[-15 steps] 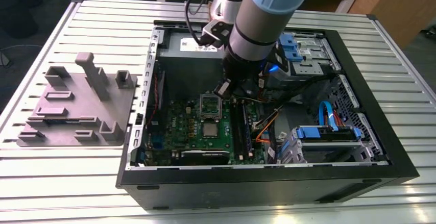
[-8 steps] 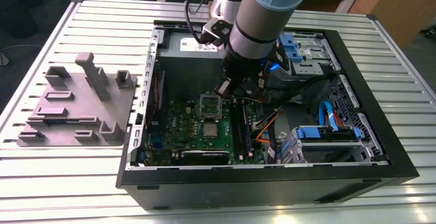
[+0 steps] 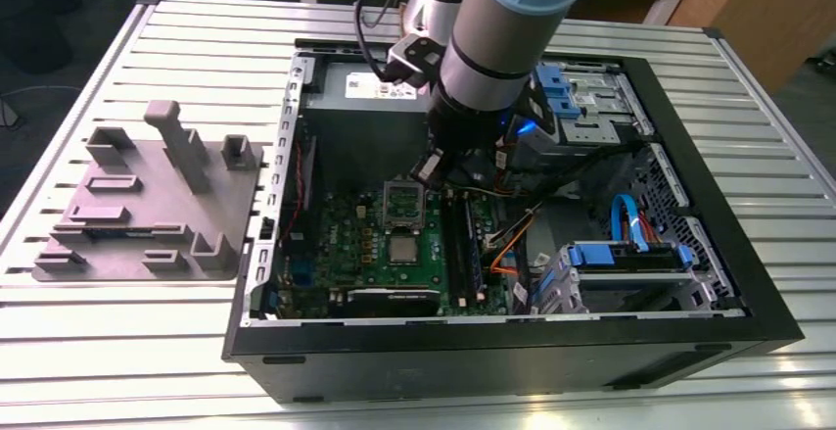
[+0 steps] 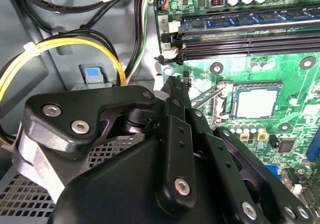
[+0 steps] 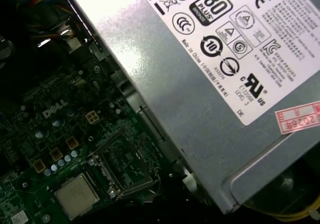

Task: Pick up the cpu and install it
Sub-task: 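Close the cpu cover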

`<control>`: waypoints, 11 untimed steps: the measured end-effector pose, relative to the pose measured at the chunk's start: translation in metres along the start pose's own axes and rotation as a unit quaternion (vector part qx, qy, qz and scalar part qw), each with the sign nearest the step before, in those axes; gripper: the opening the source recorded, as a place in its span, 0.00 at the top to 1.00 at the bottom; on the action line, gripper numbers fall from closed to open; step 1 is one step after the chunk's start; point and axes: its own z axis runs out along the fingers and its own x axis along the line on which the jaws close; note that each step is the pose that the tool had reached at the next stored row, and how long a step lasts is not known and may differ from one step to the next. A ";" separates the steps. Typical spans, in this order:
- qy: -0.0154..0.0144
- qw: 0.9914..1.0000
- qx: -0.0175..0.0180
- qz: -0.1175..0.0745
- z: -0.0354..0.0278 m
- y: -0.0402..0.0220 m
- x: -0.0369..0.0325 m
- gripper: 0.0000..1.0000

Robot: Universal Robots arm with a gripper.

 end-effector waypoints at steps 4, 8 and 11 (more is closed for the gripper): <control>0.003 1.000 0.003 0.000 -0.0010 0.0003 0.0002 0.90; 0.005 1.000 0.004 0.000 -0.0026 0.0009 0.0003 0.90; 0.006 1.000 0.004 0.000 -0.0041 0.0015 0.0006 0.90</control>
